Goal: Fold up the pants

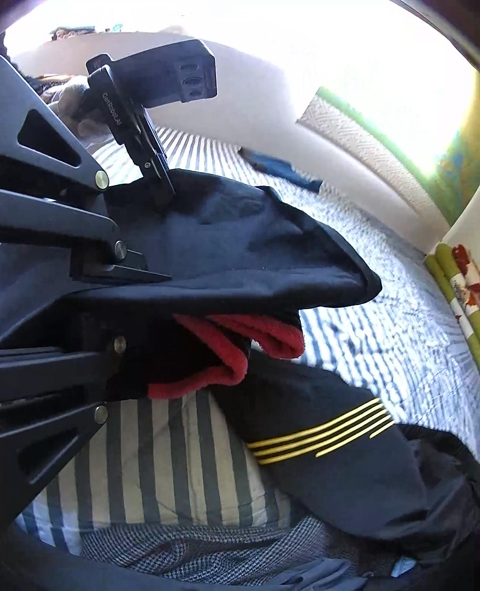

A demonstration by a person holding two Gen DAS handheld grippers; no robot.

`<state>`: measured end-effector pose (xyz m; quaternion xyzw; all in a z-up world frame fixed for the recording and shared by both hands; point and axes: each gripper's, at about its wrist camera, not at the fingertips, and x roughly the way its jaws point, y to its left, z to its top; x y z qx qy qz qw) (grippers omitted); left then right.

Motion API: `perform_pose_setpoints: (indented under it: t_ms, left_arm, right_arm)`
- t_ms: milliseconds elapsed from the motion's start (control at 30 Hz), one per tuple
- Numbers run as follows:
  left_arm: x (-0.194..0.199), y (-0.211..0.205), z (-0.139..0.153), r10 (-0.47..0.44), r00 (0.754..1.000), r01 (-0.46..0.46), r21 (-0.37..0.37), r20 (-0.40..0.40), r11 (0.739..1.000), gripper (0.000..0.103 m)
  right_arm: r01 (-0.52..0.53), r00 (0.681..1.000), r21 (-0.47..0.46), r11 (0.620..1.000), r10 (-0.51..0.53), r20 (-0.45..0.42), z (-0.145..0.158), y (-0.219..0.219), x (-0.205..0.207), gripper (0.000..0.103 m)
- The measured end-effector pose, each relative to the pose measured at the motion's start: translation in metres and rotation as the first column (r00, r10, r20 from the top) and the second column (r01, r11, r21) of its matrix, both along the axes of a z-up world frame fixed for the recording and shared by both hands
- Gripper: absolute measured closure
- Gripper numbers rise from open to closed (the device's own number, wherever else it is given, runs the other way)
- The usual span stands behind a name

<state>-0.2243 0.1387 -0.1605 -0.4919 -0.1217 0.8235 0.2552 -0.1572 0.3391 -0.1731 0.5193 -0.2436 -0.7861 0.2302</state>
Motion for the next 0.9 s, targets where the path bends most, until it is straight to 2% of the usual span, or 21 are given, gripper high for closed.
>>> perform_pose_setpoints:
  t_ms: [33,67,100,133,167,233,267,300,333,367,400,433,533,567,633,667,733,767,800,833,900]
  left_arm:
    - [-0.002,-0.003,0.000,0.021,1.000,-0.022,-0.032,-0.017,0.999,0.081]
    - [-0.006,-0.007,-0.004,0.062,0.998,-0.065,-0.094,-0.029,0.994,0.070]
    - [-0.010,-0.011,-0.010,0.098,0.995,-0.100,-0.153,-0.019,0.983,0.061]
    - [-0.015,-0.016,-0.019,0.126,0.992,-0.124,-0.174,0.001,0.977,0.052]
    - [-0.018,-0.022,-0.027,0.148,0.989,-0.141,-0.160,0.028,0.977,0.052]
    - [-0.021,-0.025,-0.040,0.136,0.987,-0.125,-0.124,0.090,0.984,0.052]
    - [-0.021,-0.024,-0.043,0.123,0.987,-0.112,-0.110,0.100,0.988,0.052]
    - [-0.021,-0.021,-0.044,0.109,0.989,-0.099,-0.099,0.099,0.990,0.051]
    - [-0.020,-0.017,-0.044,0.091,0.991,-0.082,-0.090,0.098,0.993,0.046]
    - [-0.019,-0.011,-0.045,0.073,0.992,-0.065,-0.080,0.099,0.995,0.038]
    - [-0.020,-0.006,-0.047,0.054,0.993,-0.046,-0.080,0.101,0.996,0.036]
    - [-0.019,-0.004,-0.051,0.042,0.994,-0.032,-0.096,0.104,0.995,0.036]
    - [-0.022,0.011,-0.071,0.013,0.990,0.007,-0.142,0.137,0.990,0.041]
    - [-0.026,0.016,-0.075,0.019,0.995,-0.005,-0.138,0.103,0.990,0.047]
    - [-0.026,0.023,-0.076,0.002,0.996,0.012,-0.154,0.090,0.988,0.057]
    - [-0.028,0.024,-0.076,-0.009,0.995,0.023,-0.130,0.104,0.991,0.074]
    - [-0.028,0.024,-0.076,0.007,0.992,0.006,-0.097,0.126,0.995,0.083]
    - [-0.026,0.024,-0.073,0.006,0.993,0.006,-0.099,0.120,0.995,0.089]
    - [-0.024,0.024,-0.069,0.007,0.994,0.004,-0.095,0.109,0.995,0.091]
    - [-0.023,0.022,-0.064,0.011,0.995,-0.003,-0.088,0.097,0.996,0.092]
    - [-0.018,0.017,-0.052,0.019,0.997,-0.013,-0.076,0.074,0.997,0.092]
  right_arm:
    - [0.002,1.000,-0.012,1.000,-0.002,-0.010,0.004,-0.003,0.002,0.094]
    - [0.004,1.000,-0.022,1.000,-0.005,-0.014,0.006,-0.006,0.002,0.094]
    - [0.006,1.000,-0.017,1.000,-0.006,-0.013,0.006,-0.010,0.003,0.094]
    - [0.011,1.000,0.020,1.000,-0.011,-0.006,0.003,-0.014,0.002,0.093]
    - [0.013,1.000,0.085,0.996,-0.014,0.006,-0.001,-0.013,0.003,0.090]
    - [0.026,0.998,0.263,0.965,-0.038,0.041,-0.013,-0.017,0.000,0.083]
    - [0.031,0.998,0.300,0.953,-0.046,0.042,-0.016,-0.016,0.000,0.080]
    - [0.027,0.998,0.285,0.958,-0.043,0.048,-0.018,-0.012,0.000,0.080]
    - [0.031,0.997,0.249,0.968,-0.048,0.061,-0.018,-0.007,-0.001,0.078]
    - [0.038,0.996,0.219,0.975,-0.054,0.064,-0.017,-0.002,-0.001,0.071]
    - [0.043,0.997,0.200,0.979,-0.055,0.058,-0.016,0.004,0.000,0.060]
    - [0.043,0.997,0.195,0.980,-0.053,0.048,-0.014,0.005,-0.001,0.055]
    - [0.028,0.998,0.208,0.978,-0.039,0.050,-0.019,0.003,-0.003,0.054]
    - [0.020,0.997,0.204,0.979,-0.034,0.064,-0.022,0.001,-0.005,0.054]
    - [0.015,0.993,0.186,0.982,-0.036,0.111,-0.041,0.004,-0.008,0.053]
    - [0.040,0.995,0.170,0.985,-0.055,0.083,-0.042,0.004,-0.008,0.053]
    - [0.046,0.997,0.183,0.982,-0.057,0.058,-0.040,0.001,-0.009,0.062]
    - [0.046,0.997,0.175,0.984,-0.056,0.056,-0.039,-0.001,-0.010,0.079]
    - [0.040,0.997,0.139,0.989,-0.049,0.064,-0.040,-0.002,-0.010,0.090]
    - [0.041,0.996,0.103,0.994,-0.049,0.070,-0.040,-0.003,-0.011,0.093]
    - [0.038,0.998,0.112,0.993,-0.044,0.054,-0.032,-0.007,-0.009,0.094]
